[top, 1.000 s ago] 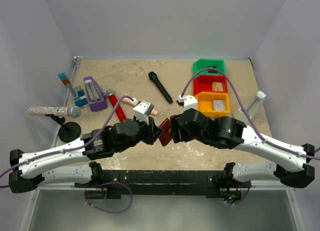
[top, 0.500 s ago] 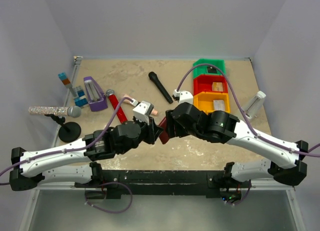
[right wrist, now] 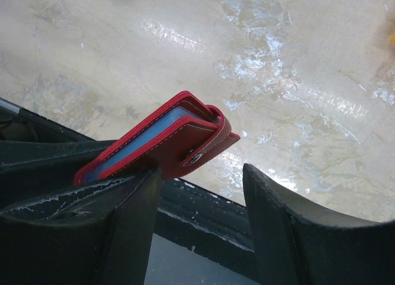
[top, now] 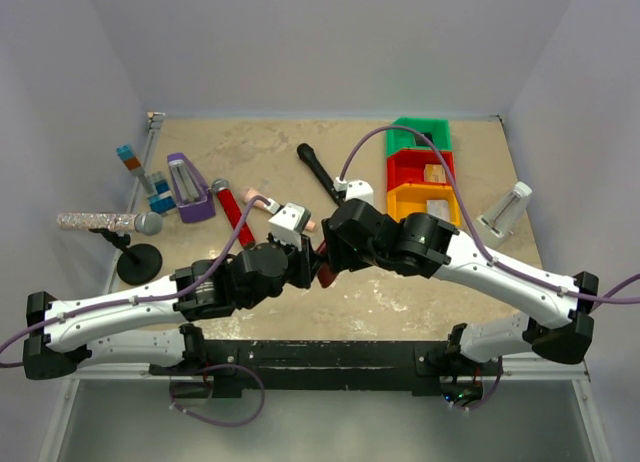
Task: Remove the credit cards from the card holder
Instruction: Open the card holder at the center of the board.
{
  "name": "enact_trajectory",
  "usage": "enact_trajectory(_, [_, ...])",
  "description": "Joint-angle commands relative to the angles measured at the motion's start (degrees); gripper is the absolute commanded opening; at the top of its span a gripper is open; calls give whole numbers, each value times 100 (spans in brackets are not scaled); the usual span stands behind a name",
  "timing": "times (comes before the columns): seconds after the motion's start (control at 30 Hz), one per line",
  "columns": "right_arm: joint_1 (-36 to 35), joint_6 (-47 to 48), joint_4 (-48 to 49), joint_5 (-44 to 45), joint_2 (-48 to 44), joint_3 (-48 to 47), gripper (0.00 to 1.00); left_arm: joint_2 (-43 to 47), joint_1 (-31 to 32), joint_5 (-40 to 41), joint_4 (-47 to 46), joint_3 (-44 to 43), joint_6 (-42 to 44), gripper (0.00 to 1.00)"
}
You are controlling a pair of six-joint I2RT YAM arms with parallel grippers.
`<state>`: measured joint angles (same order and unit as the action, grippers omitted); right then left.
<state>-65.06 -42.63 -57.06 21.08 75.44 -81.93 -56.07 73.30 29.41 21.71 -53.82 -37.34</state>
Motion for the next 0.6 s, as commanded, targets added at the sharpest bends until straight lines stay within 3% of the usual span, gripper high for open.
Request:
enact_trajectory(0.0, [90, -35, 125, 63, 155, -236, 60, 88, 132, -313, -668, -322, -168, 0])
enact_trajectory(0.57, [274, 80, 169, 63, 428, -236, 46, 316, 159, -577, -879, -216, -441, 0])
